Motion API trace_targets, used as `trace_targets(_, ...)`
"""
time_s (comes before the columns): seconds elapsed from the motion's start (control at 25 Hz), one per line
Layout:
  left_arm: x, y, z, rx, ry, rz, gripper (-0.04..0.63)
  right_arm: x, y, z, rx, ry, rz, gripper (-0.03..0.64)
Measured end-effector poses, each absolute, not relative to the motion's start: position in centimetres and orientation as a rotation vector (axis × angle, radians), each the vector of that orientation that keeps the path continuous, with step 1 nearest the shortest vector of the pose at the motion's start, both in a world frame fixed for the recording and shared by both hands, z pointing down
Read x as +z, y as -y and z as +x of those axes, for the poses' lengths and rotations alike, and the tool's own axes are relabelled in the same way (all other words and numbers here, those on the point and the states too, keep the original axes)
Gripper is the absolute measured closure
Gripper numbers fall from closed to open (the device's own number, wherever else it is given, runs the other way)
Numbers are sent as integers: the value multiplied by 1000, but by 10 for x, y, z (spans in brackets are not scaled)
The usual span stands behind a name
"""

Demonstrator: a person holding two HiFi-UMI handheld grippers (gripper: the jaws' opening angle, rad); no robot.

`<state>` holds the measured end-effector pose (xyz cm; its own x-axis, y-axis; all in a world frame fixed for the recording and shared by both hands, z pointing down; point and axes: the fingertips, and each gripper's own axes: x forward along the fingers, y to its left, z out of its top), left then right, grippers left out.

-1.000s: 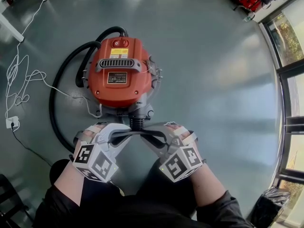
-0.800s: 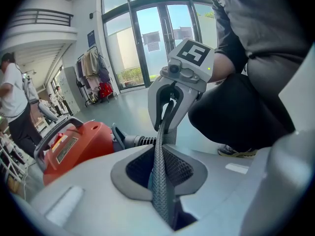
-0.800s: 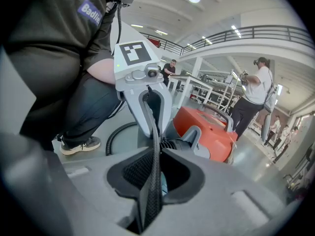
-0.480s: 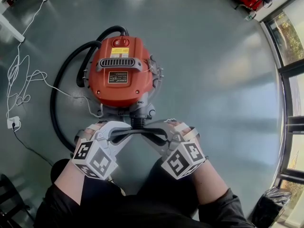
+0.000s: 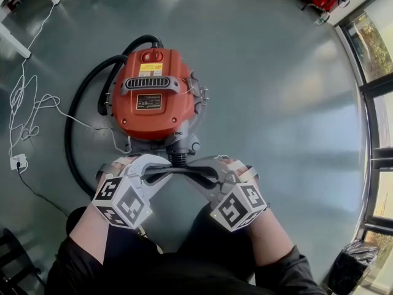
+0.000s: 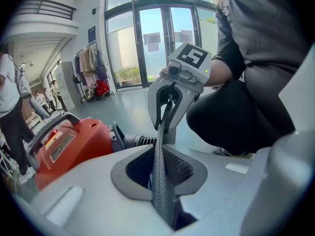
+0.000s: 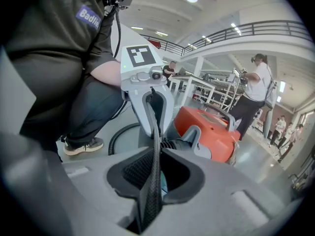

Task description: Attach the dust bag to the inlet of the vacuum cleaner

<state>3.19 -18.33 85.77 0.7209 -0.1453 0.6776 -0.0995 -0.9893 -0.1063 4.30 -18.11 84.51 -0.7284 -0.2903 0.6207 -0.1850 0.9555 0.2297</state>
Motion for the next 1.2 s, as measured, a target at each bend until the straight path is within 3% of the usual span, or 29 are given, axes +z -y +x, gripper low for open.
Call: trace_targets(1.2, 857, 192, 23, -1113, -264, -2907, 537, 854, 190, 50, -195, 2363, 313, 581)
